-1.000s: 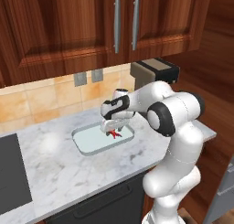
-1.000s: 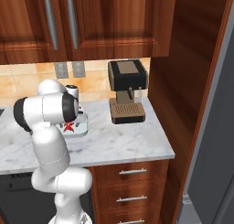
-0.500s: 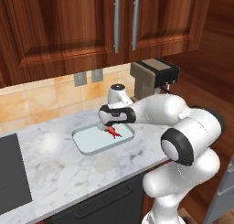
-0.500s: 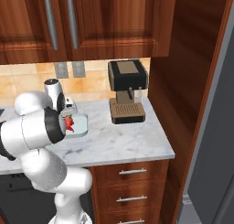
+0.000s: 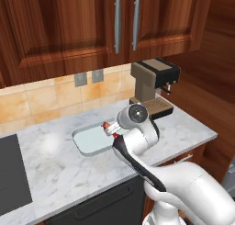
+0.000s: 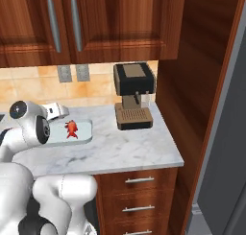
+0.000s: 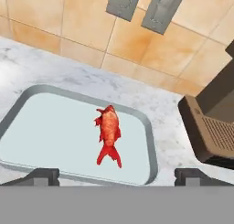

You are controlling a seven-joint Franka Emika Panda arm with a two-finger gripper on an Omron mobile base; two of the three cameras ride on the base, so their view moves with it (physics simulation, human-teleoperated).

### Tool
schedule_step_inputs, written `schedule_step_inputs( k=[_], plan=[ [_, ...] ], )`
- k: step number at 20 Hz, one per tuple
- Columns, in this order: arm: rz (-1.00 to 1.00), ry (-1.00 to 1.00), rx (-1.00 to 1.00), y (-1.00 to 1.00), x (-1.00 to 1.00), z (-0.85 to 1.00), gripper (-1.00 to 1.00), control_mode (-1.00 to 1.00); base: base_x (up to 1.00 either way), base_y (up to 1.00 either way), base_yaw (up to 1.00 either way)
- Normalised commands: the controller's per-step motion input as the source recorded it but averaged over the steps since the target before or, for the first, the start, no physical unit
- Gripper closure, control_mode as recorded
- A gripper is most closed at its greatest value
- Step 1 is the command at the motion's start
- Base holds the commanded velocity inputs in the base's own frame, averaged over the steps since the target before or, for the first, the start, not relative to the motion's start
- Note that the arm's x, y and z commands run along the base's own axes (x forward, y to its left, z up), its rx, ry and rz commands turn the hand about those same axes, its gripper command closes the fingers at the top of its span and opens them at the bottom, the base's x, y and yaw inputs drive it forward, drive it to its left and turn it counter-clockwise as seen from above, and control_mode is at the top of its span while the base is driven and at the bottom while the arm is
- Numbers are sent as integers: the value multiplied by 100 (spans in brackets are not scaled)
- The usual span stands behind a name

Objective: Take the fish out of the fridge, briefly rinse it in the sink, and place it on the tray next to the sink.

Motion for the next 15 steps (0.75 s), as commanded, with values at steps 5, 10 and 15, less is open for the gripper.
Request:
schedule_step_inputs(
  k=[5, 10, 15],
  plan=[
    [-5, -63, 3, -29, -100, 100, -100, -100, 0, 0, 0],
    [-15, -53, 8, -38, -97, 100, -100, -100, 0, 0, 0],
    [-15, -46, 7, -40, -96, 100, -100, -100, 0, 0, 0]
  ],
)
